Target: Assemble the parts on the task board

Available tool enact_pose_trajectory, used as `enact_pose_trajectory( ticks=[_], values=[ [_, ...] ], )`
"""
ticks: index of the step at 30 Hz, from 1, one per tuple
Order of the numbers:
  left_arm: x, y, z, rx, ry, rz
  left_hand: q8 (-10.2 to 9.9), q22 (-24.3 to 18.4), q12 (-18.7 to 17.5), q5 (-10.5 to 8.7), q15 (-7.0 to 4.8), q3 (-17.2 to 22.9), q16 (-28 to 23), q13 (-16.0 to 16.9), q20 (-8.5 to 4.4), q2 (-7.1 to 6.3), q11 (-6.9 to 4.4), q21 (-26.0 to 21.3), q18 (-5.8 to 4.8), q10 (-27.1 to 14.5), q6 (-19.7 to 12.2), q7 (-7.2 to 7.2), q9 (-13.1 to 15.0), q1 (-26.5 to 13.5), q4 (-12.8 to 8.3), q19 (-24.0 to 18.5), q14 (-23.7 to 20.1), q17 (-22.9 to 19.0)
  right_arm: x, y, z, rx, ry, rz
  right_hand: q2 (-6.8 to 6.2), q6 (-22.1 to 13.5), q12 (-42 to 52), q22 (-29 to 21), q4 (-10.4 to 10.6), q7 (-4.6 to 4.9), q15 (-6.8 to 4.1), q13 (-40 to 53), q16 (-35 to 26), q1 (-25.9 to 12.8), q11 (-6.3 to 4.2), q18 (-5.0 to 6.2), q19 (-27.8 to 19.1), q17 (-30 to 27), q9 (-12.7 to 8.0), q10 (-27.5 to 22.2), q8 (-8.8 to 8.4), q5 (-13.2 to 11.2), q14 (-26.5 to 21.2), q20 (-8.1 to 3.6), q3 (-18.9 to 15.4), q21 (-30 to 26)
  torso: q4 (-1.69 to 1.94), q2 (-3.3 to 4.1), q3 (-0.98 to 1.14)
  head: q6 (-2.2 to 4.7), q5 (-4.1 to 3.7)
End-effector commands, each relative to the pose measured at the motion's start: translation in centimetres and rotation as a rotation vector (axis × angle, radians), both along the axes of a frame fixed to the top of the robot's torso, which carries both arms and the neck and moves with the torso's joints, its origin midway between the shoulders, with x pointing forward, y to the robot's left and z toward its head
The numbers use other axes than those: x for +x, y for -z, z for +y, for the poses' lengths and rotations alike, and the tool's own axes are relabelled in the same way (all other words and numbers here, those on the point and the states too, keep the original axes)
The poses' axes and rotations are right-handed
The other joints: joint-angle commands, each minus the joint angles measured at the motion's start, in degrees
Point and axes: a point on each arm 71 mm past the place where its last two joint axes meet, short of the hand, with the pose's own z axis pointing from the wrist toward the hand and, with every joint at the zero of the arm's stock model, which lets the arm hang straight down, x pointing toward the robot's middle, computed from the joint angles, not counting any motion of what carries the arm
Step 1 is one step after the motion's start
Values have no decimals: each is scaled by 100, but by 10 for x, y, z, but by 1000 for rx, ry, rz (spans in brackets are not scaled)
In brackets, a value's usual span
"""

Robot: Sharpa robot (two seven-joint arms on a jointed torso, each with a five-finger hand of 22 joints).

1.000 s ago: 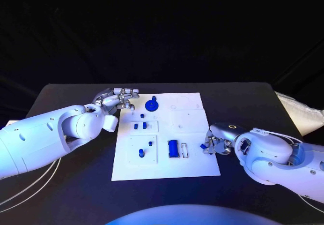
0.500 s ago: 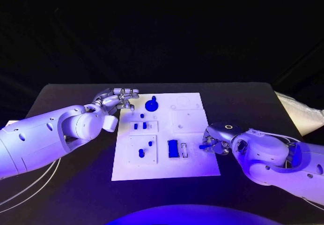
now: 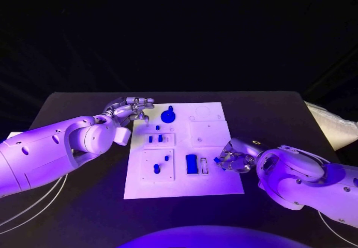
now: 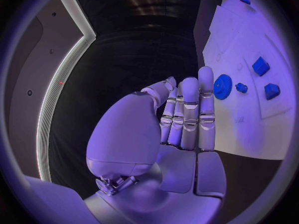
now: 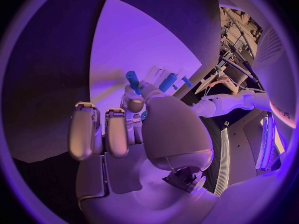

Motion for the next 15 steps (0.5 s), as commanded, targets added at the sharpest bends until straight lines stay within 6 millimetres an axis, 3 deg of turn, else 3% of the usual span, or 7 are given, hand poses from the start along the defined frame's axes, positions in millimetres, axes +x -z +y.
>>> enact_pose_trajectory(
  ticks=[1,7,15],
  values=[
    [-1,-1,-2,-11,17,-7,34,-4,31,6,1,10,1,6,28,33,-3,-37,64,-25,-46,7,-2,16,-33,-2,-50,-5,0,0,3,124,69,46,-24,87,17,8,63,-43,-24,15,36,-94,5,-79,22,229,79,24,9,-81,395,-15,37,27,2,0,1,-3,0],
    [-1,-1,-3,-12,18,-7,34,-4,31,6,1,10,1,6,28,33,-3,-37,64,-25,-46,7,-2,16,-33,-2,-50,-5,0,3,10,150,83,92,-107,110,85,15,105,-45,-26,67,42,-197,4,-80,25,239,90,48,13,-81,397,-16,90,29,1,2,-1,-15,12],
    [-1,-1,-3,-12,18,-7,34,-4,31,6,1,10,1,6,28,33,-3,-37,64,-25,-46,7,-2,16,-33,-2,-50,-5,2,8,18,141,73,130,-213,179,285,42,246,-59,-31,215,52,-470,-4,-85,37,258,124,124,43,138,401,-17,92,42,-1,2,2,-23,23]
  ],
)
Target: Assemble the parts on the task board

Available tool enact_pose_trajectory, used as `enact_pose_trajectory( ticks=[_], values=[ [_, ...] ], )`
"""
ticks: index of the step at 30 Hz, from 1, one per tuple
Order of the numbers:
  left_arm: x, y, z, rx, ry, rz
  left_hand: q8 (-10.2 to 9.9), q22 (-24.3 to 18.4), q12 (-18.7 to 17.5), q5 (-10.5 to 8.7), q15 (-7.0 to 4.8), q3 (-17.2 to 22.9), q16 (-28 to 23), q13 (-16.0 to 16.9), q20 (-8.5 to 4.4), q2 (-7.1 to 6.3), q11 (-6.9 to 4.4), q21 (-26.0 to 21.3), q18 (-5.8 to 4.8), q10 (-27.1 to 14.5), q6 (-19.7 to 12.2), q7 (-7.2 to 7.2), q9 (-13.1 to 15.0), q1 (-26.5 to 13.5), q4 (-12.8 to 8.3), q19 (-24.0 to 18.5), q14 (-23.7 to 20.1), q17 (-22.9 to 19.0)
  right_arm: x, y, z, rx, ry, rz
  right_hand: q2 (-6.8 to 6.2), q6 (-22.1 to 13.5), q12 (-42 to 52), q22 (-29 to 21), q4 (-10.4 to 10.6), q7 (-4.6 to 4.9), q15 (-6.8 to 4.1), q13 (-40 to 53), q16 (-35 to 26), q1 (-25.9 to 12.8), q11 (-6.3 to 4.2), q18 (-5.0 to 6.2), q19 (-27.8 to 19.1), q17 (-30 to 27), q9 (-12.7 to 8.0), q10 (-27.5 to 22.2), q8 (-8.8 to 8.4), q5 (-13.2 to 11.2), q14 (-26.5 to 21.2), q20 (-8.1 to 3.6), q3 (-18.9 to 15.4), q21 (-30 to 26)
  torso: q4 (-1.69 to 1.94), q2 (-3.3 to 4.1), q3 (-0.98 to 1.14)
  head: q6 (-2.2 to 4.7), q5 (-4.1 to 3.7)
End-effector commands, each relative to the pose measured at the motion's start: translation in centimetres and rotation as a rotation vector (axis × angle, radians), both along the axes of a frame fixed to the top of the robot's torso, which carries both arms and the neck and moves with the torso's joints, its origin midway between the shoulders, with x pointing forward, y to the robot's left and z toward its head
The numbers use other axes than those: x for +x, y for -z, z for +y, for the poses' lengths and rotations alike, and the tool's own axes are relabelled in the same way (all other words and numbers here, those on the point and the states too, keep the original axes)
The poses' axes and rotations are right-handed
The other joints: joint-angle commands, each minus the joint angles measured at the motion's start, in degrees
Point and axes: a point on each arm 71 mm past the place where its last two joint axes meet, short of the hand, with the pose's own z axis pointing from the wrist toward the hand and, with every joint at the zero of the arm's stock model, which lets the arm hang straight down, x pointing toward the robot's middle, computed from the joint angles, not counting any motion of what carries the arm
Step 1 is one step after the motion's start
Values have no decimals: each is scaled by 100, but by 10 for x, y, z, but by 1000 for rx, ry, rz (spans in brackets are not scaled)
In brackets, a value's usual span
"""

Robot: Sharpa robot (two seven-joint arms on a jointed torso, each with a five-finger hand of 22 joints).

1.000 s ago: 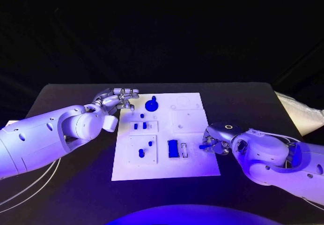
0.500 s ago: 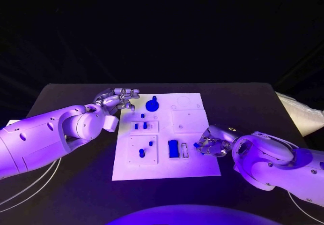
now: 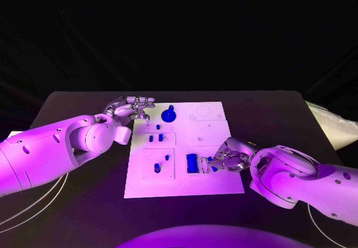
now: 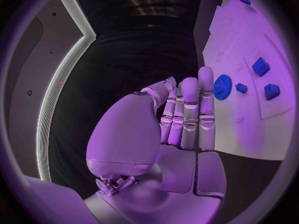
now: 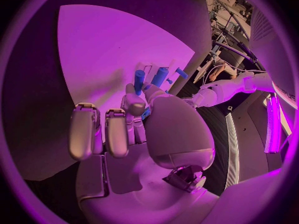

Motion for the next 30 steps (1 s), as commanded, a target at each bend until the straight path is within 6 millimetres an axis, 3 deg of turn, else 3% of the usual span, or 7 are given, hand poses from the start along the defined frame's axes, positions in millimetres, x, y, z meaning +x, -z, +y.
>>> enact_pose_trajectory(
  ticks=[1,18,24,27,30],
  values=[
    [-1,-1,-3,-11,18,-7,34,-5,31,6,1,10,1,7,28,33,-3,-37,63,-26,-46,7,-2,16,-33,-2,-50,-5,0,3,4,8,7,39,-20,28,39,9,46,-4,-32,29,33,-54,-1,-85,38,258,-6,50,20,47,401,-18,5,17,1,3,4,-3,5],
    [-1,-1,-4,-13,22,-5,34,-5,31,6,1,10,1,7,28,33,-3,-37,63,-26,-46,7,-2,16,-33,-2,-50,-5,3,5,14,-7,-20,34,-72,44,90,13,93,-7,-34,74,33,-159,-3,-85,40,259,10,66,29,116,401,-20,-37,18,-2,-3,4,-17,21],
    [-1,-1,-4,-12,22,-5,34,-5,31,6,1,10,1,7,28,33,-3,-37,63,-26,-46,7,-2,16,-33,-2,-50,-5,3,6,15,-31,-38,28,-206,54,75,8,225,5,-25,82,22,-401,9,-85,37,246,27,58,34,235,397,-15,-239,12,1,-3,1,-23,22],
    [-1,-1,-3,-12,22,-4,34,-5,31,6,1,10,1,7,28,33,-3,-37,63,-26,-46,7,-2,16,-33,-2,-50,-5,4,6,16,-43,-47,22,-329,62,68,3,360,3,-21,89,15,-628,11,-84,35,238,39,55,39,129,395,-10,-497,7,-1,-4,3,-23,26],
    [-1,-1,-3,-12,22,-4,34,-5,31,6,1,10,1,7,28,33,-3,-37,63,-26,-46,7,-2,16,-33,-2,-50,-5,4,6,16,-51,-53,17,-342,63,75,4,433,-7,-27,107,11,-730,3,-83,34,234,53,54,42,-101,394,-14,-714,5,-2,-4,3,-22,27]
  ],
)
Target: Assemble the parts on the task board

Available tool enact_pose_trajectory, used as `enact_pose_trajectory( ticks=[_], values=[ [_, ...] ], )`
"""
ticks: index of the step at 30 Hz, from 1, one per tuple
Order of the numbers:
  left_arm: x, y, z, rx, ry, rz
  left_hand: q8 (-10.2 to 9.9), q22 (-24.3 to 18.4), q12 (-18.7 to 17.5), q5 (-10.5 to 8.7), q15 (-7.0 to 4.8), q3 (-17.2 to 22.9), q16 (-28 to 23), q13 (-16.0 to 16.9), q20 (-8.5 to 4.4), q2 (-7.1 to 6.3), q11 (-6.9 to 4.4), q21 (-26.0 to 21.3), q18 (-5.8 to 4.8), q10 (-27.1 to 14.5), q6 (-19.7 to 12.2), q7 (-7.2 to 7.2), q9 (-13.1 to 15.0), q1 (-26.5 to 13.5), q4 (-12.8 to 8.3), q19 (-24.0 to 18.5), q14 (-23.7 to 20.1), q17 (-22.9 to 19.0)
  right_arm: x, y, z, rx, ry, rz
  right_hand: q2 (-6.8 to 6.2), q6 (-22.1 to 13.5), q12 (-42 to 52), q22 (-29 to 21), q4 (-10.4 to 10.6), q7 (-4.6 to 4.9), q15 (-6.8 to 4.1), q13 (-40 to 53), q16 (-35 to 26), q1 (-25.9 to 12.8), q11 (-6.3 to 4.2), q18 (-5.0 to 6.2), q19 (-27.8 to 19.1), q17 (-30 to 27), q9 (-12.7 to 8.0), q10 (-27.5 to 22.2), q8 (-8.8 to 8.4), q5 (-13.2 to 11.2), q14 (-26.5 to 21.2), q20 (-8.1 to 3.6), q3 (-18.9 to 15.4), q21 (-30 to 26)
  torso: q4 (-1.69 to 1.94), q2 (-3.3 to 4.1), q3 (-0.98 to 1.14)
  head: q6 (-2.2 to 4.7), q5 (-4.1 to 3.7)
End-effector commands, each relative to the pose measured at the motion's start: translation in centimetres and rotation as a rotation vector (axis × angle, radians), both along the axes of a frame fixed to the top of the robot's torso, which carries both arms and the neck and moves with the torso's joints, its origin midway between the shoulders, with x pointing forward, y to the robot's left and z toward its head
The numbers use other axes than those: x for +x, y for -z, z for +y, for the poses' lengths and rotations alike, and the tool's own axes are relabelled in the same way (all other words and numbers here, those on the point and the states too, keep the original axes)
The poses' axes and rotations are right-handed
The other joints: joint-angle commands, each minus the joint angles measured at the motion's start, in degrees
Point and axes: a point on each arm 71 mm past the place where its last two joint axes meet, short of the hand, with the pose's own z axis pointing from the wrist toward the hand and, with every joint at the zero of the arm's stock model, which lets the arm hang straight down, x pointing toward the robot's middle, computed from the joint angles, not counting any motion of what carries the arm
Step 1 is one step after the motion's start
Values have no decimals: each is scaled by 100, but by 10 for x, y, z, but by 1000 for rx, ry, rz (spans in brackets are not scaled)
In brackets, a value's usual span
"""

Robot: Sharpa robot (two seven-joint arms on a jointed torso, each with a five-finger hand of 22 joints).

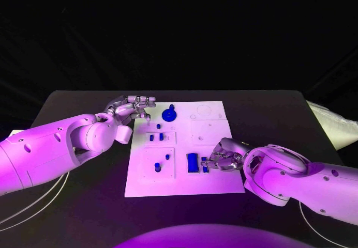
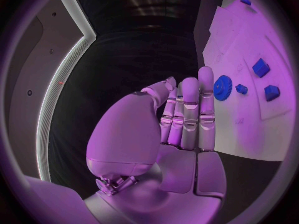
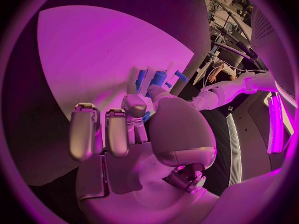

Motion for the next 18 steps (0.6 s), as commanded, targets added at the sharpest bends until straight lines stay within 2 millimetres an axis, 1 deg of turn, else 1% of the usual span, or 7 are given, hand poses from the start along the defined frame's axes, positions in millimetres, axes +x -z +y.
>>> enact_pose_trajectory(
  ticks=[1,3,5,12,18],
  values=[
    [-1,-1,-3,-11,19,-5,34,-5,31,6,1,10,1,9,28,33,-4,-37,63,-26,-46,7,-2,16,-33,-2,-50,-6,-1,0,2,-39,-31,-10,16,4,23,-7,44,25,-30,15,10,-110,3,-82,13,235,18,15,-4,-214,395,6,-180,3,-1,0,-2,2,1],
    [-1,-1,-3,-11,19,-5,34,-5,31,6,1,10,1,9,28,33,-4,-37,63,-26,-46,7,-2,16,-33,-2,-50,-6,-1,0,2,-40,-33,-13,36,2,24,-6,51,23,-31,24,8,-155,3,-82,13,234,26,13,-3,-349,395,5,-301,1,-5,2,1,1,4],
    [-1,-1,-3,-11,19,-5,34,-5,31,6,1,10,1,9,28,33,-4,-37,63,-26,-46,7,-2,16,-33,-2,-50,-6,-1,-1,2,-41,-34,-19,49,0,26,-5,54,22,-31,31,6,-181,3,-82,14,232,32,13,-2,-399,394,4,-381,1,-4,3,2,1,5],
    [-1,-1,-2,-11,19,-4,34,-5,31,6,1,10,1,9,28,33,-4,-37,63,-26,-46,7,-2,16,-33,-2,-50,-6,-3,-4,-3,-41,-40,-40,59,0,35,-3,36,20,-31,41,8,-155,1,-83,14,236,38,16,-1,-399,395,4,-440,0,-3,-2,6,0,1],
    [0,-1,-2,-10,18,-5,34,-5,31,6,1,10,1,9,28,33,-4,-37,63,-26,-46,7,-2,16,-33,-2,-50,-6,-5,-6,-8,-30,-54,-49,127,-13,16,-6,-68,22,-33,46,2,131,1,-81,11,232,56,5,-2,-355,394,1,-546,-6,-14,-6,8,15,-4]
  ],
)
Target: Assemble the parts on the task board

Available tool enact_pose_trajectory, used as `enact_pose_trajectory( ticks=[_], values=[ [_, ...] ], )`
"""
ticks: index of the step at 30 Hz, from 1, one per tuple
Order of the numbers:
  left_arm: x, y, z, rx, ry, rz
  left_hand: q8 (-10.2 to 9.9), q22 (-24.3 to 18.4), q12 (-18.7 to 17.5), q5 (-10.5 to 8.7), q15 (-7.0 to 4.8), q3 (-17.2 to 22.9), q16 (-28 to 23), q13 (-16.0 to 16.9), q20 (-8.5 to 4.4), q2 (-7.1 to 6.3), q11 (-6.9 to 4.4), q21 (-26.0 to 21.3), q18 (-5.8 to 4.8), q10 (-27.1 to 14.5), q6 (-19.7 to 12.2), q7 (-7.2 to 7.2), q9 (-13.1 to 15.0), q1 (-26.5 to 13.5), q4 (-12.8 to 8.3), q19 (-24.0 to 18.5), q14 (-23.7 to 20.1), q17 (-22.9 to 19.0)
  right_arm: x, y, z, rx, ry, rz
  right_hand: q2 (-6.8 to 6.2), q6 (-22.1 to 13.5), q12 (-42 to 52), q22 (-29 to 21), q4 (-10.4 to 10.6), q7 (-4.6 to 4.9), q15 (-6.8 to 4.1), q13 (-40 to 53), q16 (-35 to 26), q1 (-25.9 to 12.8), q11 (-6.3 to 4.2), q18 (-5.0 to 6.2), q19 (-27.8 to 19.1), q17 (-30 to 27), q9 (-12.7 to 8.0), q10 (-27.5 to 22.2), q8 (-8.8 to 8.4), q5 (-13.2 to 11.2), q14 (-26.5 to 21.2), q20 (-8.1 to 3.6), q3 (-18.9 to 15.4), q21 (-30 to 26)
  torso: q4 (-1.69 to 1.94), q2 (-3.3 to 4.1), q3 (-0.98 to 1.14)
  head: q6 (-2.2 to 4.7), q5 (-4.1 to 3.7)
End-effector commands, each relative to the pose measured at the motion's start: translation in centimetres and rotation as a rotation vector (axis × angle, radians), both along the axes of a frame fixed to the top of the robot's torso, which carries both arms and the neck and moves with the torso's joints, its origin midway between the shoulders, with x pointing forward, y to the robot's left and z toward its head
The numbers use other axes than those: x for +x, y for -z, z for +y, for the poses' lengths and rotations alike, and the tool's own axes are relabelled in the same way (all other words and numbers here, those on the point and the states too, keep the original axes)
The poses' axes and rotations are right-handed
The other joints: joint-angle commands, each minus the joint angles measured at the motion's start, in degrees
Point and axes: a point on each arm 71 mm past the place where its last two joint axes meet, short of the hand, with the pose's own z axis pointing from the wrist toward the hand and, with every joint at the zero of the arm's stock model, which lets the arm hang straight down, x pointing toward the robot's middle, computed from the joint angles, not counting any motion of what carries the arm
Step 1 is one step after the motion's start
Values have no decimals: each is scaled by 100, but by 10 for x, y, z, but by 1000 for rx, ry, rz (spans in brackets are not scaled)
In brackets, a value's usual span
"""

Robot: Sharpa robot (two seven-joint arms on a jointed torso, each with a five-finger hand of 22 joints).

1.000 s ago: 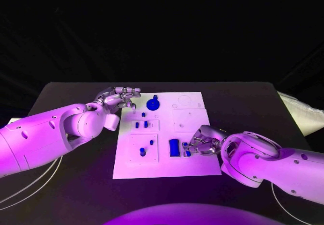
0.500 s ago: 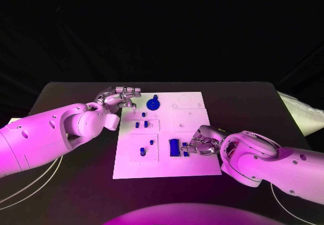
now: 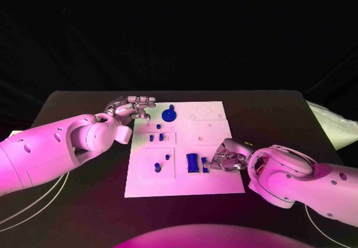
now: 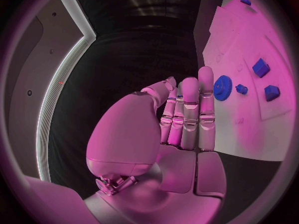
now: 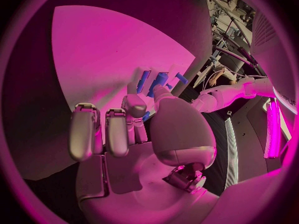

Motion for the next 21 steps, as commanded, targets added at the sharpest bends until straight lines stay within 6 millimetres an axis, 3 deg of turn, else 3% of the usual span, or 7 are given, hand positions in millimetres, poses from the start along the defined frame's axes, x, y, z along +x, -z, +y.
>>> enact_pose_trajectory(
  ticks=[1,7,11,15,16,17,21],
  values=[
    [0,-1,-2,-11,18,-5,34,-5,31,6,1,10,1,9,28,33,-4,-37,64,-26,-46,7,-2,16,-34,-2,-50,-6,-1,-2,0,15,-34,-26,27,-21,-9,-10,-17,26,-32,-12,-4,132,3,-81,8,223,8,-5,-5,48,393,1,-57,-10,-9,-5,1,19,-8],
    [0,-1,-3,-12,16,-11,44,-2,53,7,3,11,6,9,28,36,2,-38,63,-41,-54,14,-2,16,-46,-3,-56,-16,9,-11,-9,204,-8,-46,136,-352,-580,-241,-191,157,43,-338,-211,564,104,-39,-110,-62,-49,-271,-187,436,323,41,-114,-153,-14,-32,-10,70,-45],
    [1,-1,-4,-27,13,-26,99,-31,93,6,13,-18,-92,3,41,42,-4,-111,59,-61,-7,-9,9,-67,-13,-99,-189,-81,32,-21,-23,419,33,-36,248,-640,-1827,-1185,-456,297,139,-1121,-818,1076,210,138,-538,-827,-106,-829,-344,373,125,123,-70,-742,-35,-105,-37,148,-55],
    [2,-1,-7,-44,10,-45,126,-254,22,9,70,-38,-761,-90,89,38,35,-536,54,-152,-13,-15,-5,-186,42,-609,-739,-434,62,-30,-39,610,84,-37,303,-866,-2743,-3098,-669,407,225,-1805,-2380,1449,322,460,-1434,-2562,-143,-1355,-436,125,-422,214,13,-2107,-52,-220,-75,220,-61],
    [2,-1,-7,-48,7,-48,118,-353,-21,-1,75,-51,-1030,-138,127,33,54,-682,48,-143,-28,-11,-12,-199,41,-730,-761,-591,71,-32,-42,652,97,-39,315,-926,-2961,-3717,-709,450,266,-2009,-3153,1529,360,548,-1734,-3335,-154,-1494,-451,104,-701,249,42,-2627,-56,-260,-83,232,-56],
    [3,-1,-7,-51,3,-51,103,-443,-62,3,131,-43,-1320,-174,143,14,54,-831,46,-140,-43,1,-17,-214,44,-898,-920,-732,79,-33,-45,691,108,-40,328,-1003,-3175,-3974,-740,492,311,-2202,-3664,1603,414,563,-1889,-3758,-173,-1645,-467,83,-925,288,80,-2925,-60,-283,-88,248,-50],
    [5,0,-8,-59,-18,-63,-5,-955,-354,4,361,37,-2652,-344,309,6,110,-1537,15,-46,-105,23,-21,-284,108,-1516,-1231,-1353,107,-34,-55,826,151,-46,348,-1142,-4013,-4629,-818,675,537,-3184,-4953,1818,636,567,-2199,-4429,-250,-1939,-462,-119,-1377,491,260,-3967,-97,-407,-107,321,-14]
  ],
)
